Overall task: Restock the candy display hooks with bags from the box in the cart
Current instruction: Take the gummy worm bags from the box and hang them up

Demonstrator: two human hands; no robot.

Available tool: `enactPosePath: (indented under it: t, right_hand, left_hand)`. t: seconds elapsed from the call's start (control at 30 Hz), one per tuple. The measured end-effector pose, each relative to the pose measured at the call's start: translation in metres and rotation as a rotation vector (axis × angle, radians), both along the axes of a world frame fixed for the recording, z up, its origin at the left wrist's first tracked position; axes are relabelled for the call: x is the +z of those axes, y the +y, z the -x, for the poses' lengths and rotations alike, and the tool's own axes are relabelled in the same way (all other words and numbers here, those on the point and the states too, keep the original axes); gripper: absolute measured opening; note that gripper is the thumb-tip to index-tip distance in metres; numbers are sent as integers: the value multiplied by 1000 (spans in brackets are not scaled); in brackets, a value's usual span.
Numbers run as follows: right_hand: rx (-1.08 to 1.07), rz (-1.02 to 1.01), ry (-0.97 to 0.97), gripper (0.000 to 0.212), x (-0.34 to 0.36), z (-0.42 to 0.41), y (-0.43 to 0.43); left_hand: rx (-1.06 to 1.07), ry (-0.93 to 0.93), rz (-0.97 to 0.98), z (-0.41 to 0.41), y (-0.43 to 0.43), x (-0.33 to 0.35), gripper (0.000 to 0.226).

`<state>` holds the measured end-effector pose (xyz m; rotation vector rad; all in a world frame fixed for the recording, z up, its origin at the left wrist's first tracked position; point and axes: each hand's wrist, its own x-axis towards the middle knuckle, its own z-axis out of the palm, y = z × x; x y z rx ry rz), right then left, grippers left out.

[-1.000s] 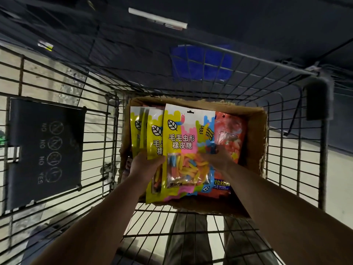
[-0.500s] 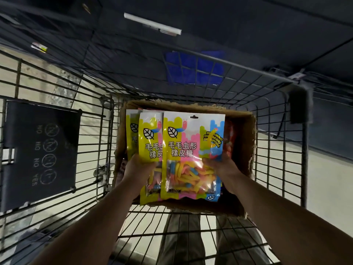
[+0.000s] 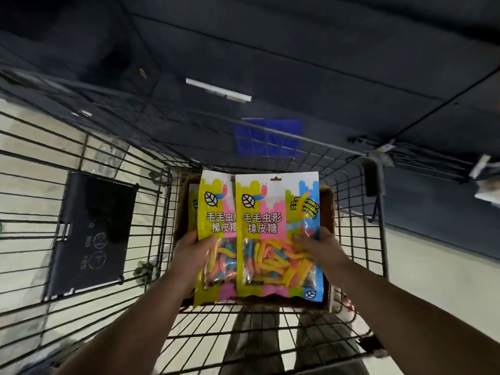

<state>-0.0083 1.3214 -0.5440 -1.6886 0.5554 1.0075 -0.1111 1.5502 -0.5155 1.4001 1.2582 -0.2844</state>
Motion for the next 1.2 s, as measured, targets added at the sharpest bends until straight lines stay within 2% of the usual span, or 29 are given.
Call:
enactPosePath:
  t: [0.07,0.23,0.43,0.77,0.93,1.1,1.2]
  right_hand:
    - [-17,-6,-21,46,11,-3,-4]
    - [-75,-51,-74,20,55,-8,-18]
    - [-150,-29,-150,38,97,-11,-50]
    - [-320,-92,-271,34,151,2,-120]
    - [-423,-116,-326,32,177,31,-181]
    - [-544,-101,-410,29,205,73,-258]
    - [-613,-49,-470,44,221,106,-308]
  left_hand:
    - [28,-27,24,-3,1,12,8]
    - [37,-82,62,-8,-2,39,7]
    - [5,-195,113,-30,-25,75,12]
    - [-111,-332,100,-57,-87,127,10]
    - [-190,-353,133,-63,-147,148,12]
    - [-362,-391,168,-56,-227,171,9]
    - [-447,-440,169,-44,-283,188,9]
